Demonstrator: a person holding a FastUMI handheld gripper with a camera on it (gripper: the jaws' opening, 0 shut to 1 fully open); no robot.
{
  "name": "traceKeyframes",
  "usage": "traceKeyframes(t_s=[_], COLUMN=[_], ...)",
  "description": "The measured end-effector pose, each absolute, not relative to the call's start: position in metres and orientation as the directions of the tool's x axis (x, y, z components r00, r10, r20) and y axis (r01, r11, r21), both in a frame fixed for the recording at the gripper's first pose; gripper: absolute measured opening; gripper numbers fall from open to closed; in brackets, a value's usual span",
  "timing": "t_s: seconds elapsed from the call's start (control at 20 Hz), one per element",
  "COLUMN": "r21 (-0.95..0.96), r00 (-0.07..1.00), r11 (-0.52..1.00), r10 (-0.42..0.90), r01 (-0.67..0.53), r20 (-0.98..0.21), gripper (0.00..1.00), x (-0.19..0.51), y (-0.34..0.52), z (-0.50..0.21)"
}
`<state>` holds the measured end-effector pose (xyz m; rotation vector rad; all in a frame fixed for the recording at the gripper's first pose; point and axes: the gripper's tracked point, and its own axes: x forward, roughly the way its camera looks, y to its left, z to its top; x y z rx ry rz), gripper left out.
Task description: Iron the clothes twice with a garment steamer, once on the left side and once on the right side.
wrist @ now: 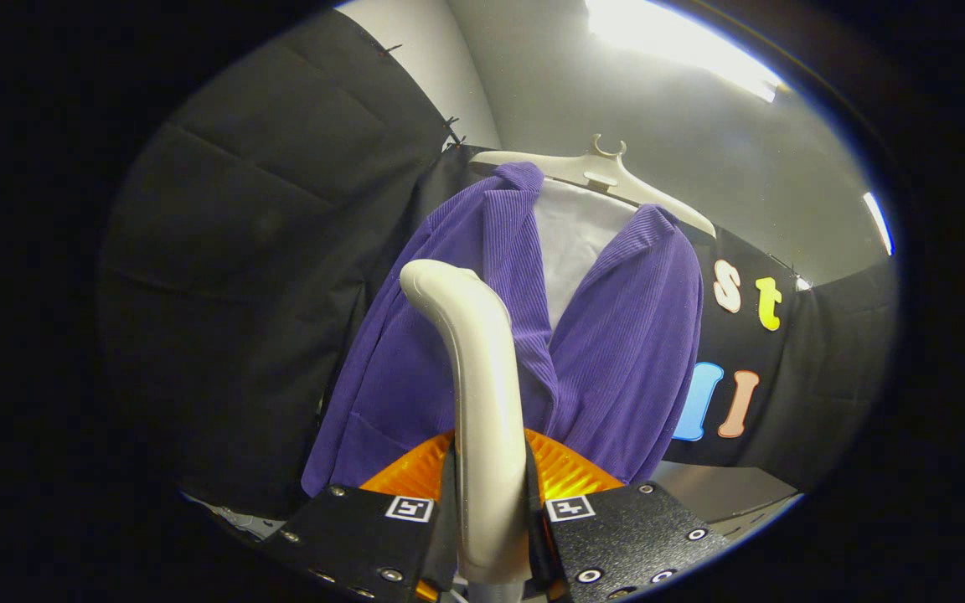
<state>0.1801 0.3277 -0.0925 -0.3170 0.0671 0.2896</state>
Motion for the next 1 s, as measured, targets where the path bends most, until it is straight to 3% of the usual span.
traceKeyframes(t_s=[1.0], r21=[-0.414], r00=[0.900], r11=[0.814], r10=[0.282], r01=[-0.408], r20=[-0.332], gripper=[0.34], x=[0.132], y=[0.328], z=[-0.221])
